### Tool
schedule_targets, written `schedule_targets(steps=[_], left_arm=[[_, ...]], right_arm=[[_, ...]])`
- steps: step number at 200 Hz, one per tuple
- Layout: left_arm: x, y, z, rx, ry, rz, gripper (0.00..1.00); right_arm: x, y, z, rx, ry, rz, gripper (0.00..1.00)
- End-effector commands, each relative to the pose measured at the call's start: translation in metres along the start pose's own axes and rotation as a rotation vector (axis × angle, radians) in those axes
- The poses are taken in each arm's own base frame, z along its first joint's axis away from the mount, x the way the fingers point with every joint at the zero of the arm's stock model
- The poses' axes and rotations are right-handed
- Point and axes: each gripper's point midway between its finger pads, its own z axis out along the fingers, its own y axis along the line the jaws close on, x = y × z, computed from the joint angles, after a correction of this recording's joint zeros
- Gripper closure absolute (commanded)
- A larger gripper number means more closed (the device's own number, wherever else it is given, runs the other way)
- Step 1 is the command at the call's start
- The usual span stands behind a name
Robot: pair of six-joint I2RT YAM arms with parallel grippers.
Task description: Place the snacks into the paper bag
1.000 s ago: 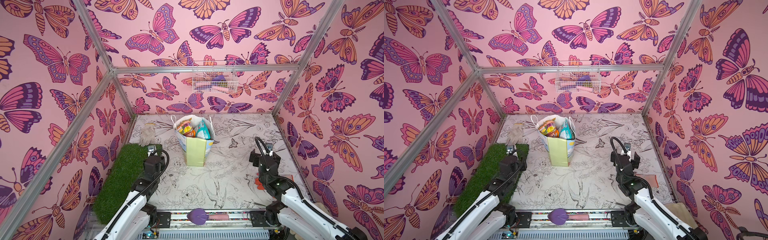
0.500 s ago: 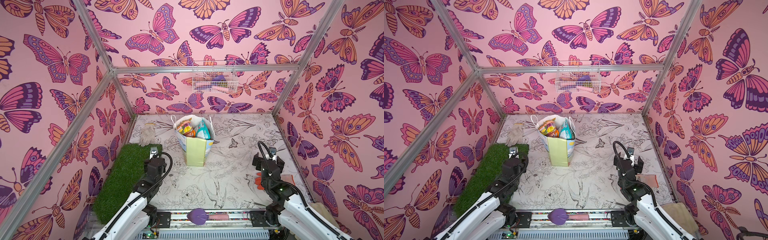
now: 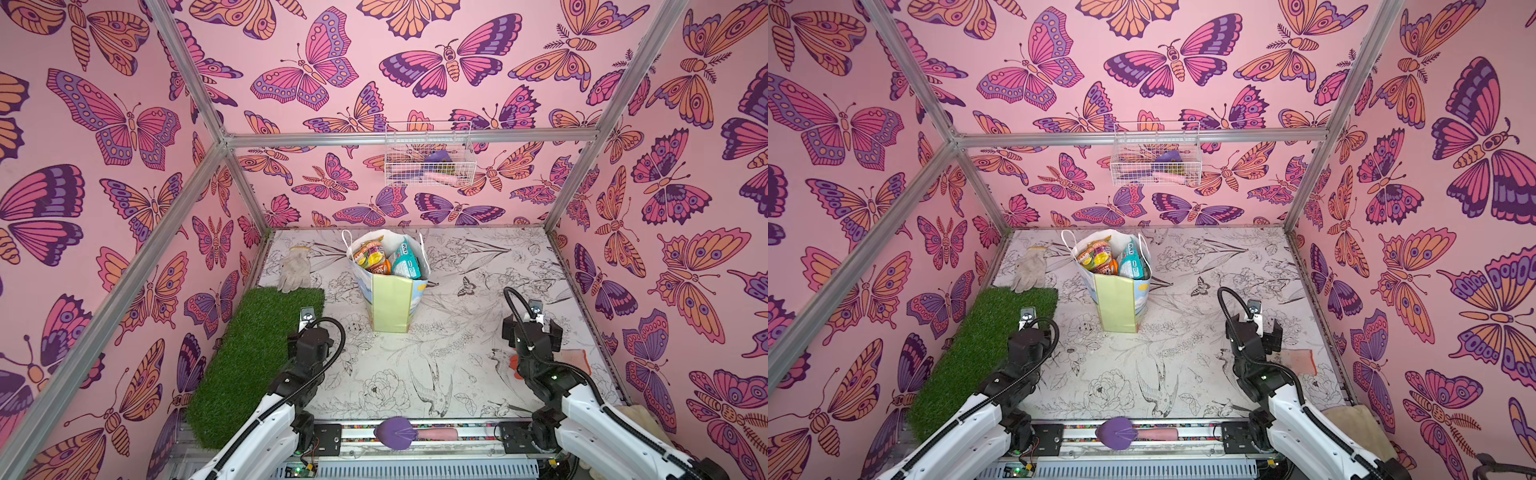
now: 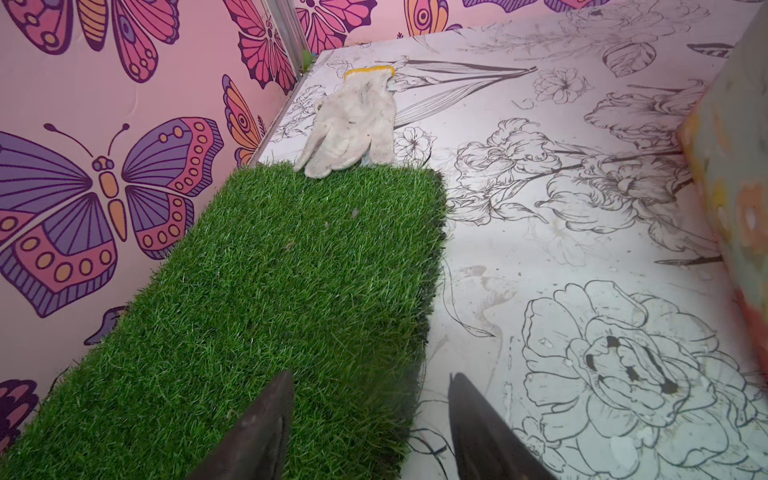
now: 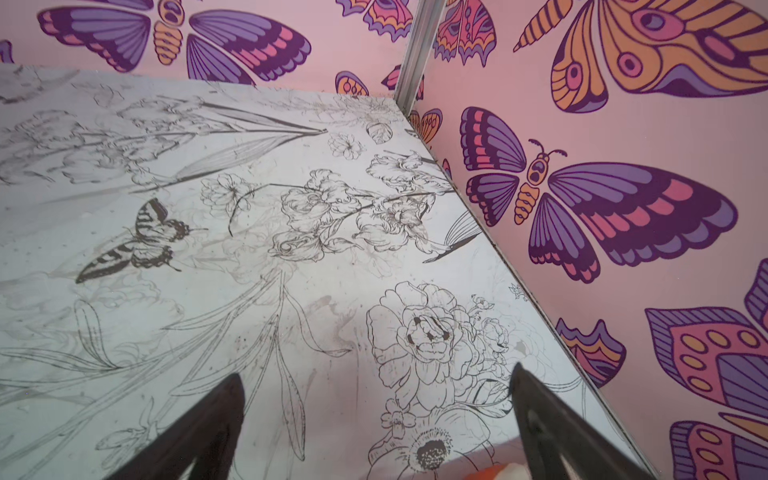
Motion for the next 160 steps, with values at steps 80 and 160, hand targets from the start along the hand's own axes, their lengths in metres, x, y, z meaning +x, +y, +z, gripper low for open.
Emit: schedule_targets(steps=[80,160], left_arm=[[-0.001,0.004,0.001,-0.034,-0.008,-0.006,0.39],[-0.003,0.007,0.007,-0.044,-0.015,-0.029,0.39]], right_arm=[[-0.008,-0.006,0.007,0.079,-0.007,0.041,0.01],[-0.018,0.002,0.021,0.127,-0.029,0.037,0.01]])
